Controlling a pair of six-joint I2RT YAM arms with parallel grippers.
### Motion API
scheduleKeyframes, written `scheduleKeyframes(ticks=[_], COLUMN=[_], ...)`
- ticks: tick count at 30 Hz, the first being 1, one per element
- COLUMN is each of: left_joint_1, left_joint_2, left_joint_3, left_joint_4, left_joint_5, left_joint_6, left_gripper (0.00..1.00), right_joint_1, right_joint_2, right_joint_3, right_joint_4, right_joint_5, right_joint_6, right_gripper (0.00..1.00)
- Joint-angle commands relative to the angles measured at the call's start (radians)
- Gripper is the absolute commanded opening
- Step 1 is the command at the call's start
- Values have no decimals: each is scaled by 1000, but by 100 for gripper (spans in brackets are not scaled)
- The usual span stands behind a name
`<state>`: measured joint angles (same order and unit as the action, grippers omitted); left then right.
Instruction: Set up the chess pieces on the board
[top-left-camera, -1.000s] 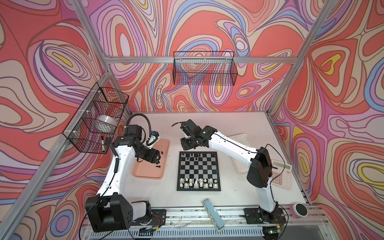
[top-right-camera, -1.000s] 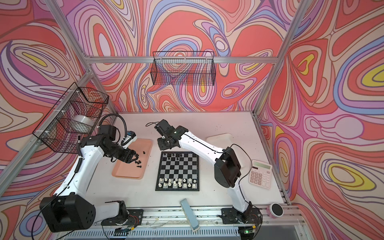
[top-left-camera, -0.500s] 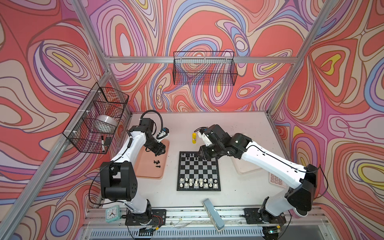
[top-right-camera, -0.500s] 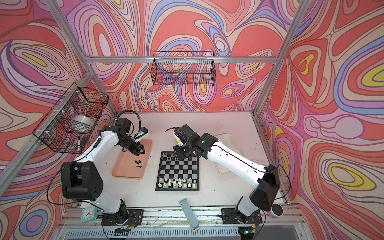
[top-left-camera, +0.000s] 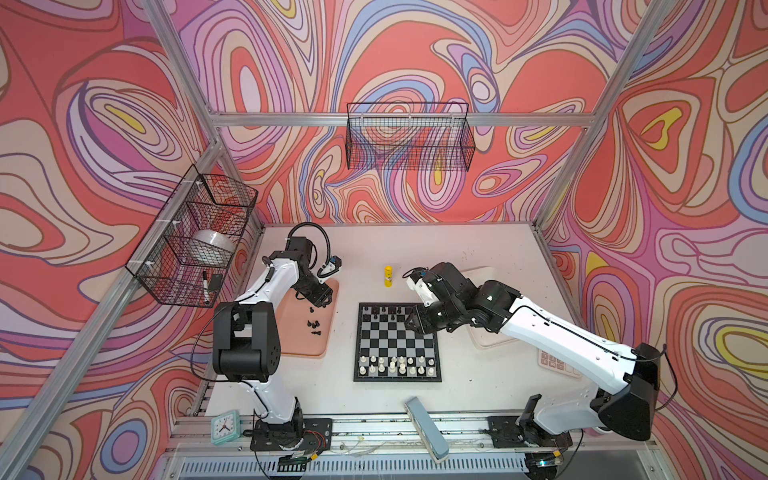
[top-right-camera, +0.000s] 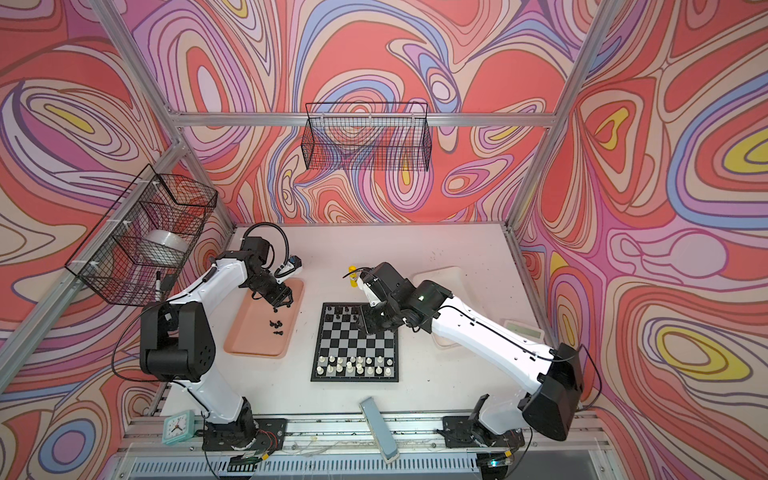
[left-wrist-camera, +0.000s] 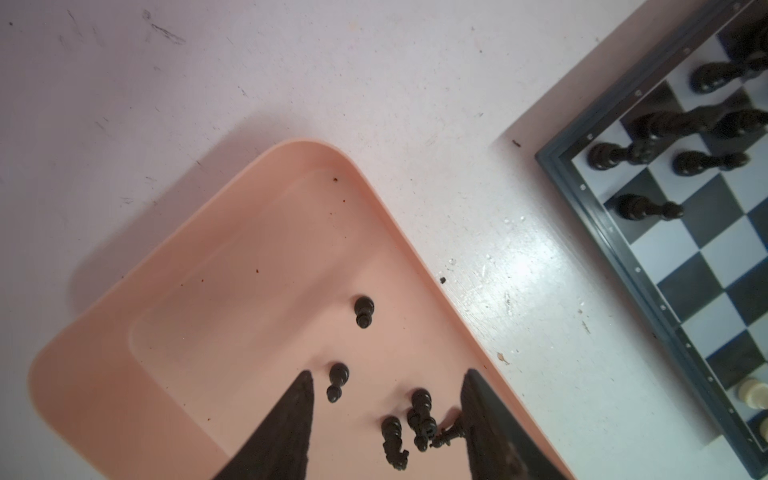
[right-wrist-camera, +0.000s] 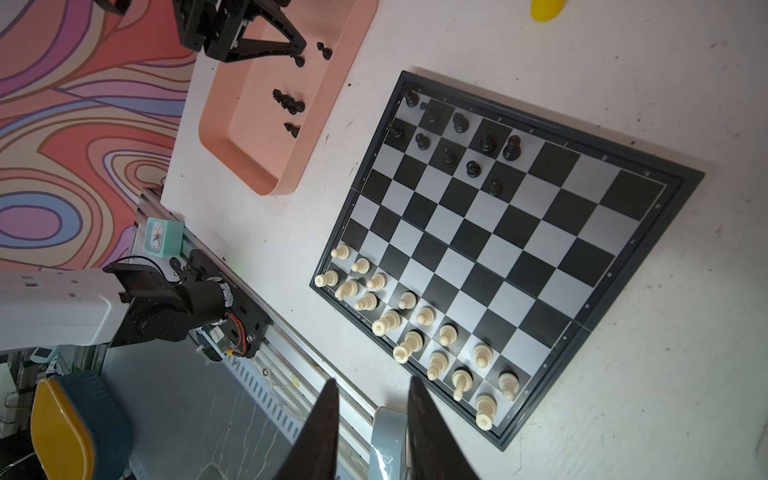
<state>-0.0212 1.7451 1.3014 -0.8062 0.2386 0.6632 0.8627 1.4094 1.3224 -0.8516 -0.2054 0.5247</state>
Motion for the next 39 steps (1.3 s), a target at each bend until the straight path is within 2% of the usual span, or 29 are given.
scheduleKeyframes(ticks=[1,5,9,11,26,31,39], left_joint_1=[-12,-13,-13,-13,-15,-19,-26], left_joint_2=[13,5,24,39,84,99,111], left_joint_3=[-14,-59,-51,-44,-63,-60,-65], left_joint_4=[28,68,75,79,116,111,124], left_joint_5=[-36,-71,-66,-66,-99,-95,-104], left_joint_6=[40,65,53,48,46,50,55], left_gripper=[53,46,45,41,39,29,29], right_joint_1=[-1,-1,-2,-1,-2,-1,-1], right_joint_2=[8,-2,1,5,0,2,6], right_joint_3=[-15,-31,-40,-44,-69,-74,-78], right_joint_4=[19,21,20,22,25,26,25], right_joint_5=[17,25,29,29,41,41,40], right_joint_6=[4,4,1,0,-1,0,0], right_gripper=[29,29,29,29,29,29,29])
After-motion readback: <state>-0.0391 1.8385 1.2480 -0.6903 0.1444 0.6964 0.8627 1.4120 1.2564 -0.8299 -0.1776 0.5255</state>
